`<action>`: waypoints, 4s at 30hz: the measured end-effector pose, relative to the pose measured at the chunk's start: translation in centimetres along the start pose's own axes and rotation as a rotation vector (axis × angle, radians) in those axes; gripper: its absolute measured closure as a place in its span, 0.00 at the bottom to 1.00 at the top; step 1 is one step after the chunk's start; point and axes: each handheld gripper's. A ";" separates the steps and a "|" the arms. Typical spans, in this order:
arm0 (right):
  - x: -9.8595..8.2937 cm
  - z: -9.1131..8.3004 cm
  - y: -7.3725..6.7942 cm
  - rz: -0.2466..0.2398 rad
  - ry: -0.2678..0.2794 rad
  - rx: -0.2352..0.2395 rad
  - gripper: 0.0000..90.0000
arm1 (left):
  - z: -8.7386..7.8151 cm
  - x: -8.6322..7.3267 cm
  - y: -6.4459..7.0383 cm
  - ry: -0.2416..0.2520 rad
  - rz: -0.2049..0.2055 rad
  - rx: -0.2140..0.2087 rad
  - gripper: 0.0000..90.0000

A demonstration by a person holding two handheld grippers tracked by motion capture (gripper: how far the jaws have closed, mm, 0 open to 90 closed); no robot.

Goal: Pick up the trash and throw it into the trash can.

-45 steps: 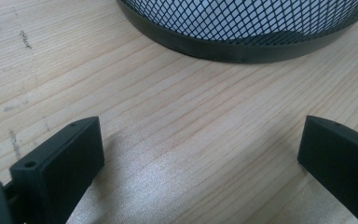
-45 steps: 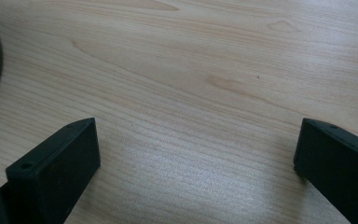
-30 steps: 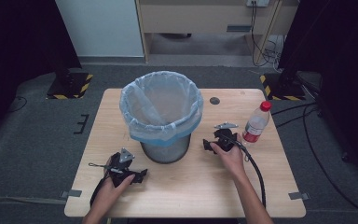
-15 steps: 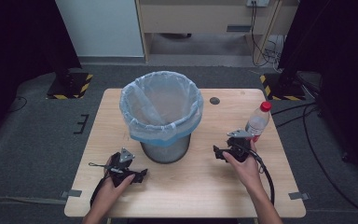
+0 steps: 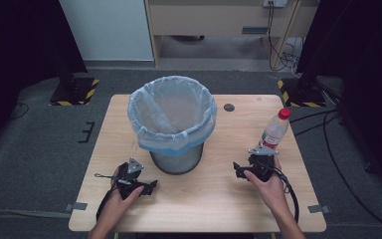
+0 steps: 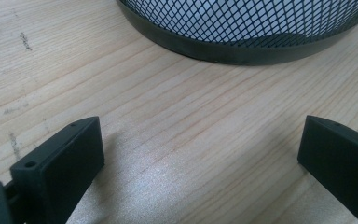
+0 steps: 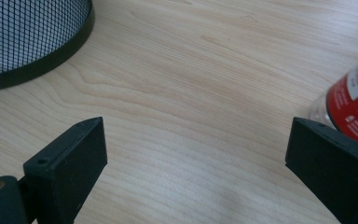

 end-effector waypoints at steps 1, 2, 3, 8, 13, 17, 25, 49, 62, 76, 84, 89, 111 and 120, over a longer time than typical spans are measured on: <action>-0.1 -0.2 0.3 -0.002 0.003 -0.004 0.06 | 0.0 0.0 0.0 0.000 0.000 0.000 0.00; -0.2 -0.3 0.4 0.001 0.002 -0.004 0.06 | 0.0 0.0 0.0 0.000 0.000 0.000 0.00; -0.3 -0.3 0.6 -0.002 0.002 -0.007 0.06 | 0.0 0.0 0.0 0.000 0.000 0.000 0.00; -0.9 -1.0 2.1 0.017 -0.002 -0.027 0.07 | 0.0 0.0 0.0 0.000 -0.001 0.001 0.00; -1.2 -1.2 3.8 0.053 -0.005 -0.045 0.07 | 0.0 0.0 0.0 0.000 -0.001 0.002 0.00; -1.0 -1.2 5.2 0.076 0.001 -0.080 0.07 | 0.0 0.0 0.0 0.000 -0.001 0.002 0.00; 0.3 -0.9 7.7 0.129 0.013 -0.107 0.07 | 0.0 0.0 0.0 0.001 -0.002 0.002 0.00; 4.3 1.1 11.0 0.191 0.098 -0.110 0.31 | 0.0 0.0 0.1 0.001 -0.004 0.005 0.00; 6.8 -0.2 10.2 0.170 0.151 -0.063 0.31 | 0.0 0.0 0.1 0.002 -0.005 0.005 0.00; 11.2 -1.4 8.2 0.163 0.204 -0.016 0.31 | -0.1 -0.1 0.1 0.001 -0.005 0.005 0.00; 13.5 -2.1 7.2 0.156 0.227 0.004 0.31 | -0.1 -0.1 0.1 0.000 -0.005 0.006 0.00; 14.8 -2.7 6.4 0.142 0.240 0.011 0.31 | -0.1 -0.1 0.2 0.000 -0.005 0.006 0.00; 18.3 -3.0 5.4 0.146 0.271 0.018 0.31 | -0.1 -0.1 0.2 0.000 -0.004 0.005 0.00; 19.4 -5.2 5.0 0.139 0.302 0.018 0.31 | -0.1 -0.1 0.2 0.000 -0.004 0.005 0.00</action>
Point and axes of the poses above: each handheld gripper's, and its own axes: z roughly forward along the jaws, x roughly out of its top, y roughly to its right, and after that the axes turned 11 degrees about -x, right-handed
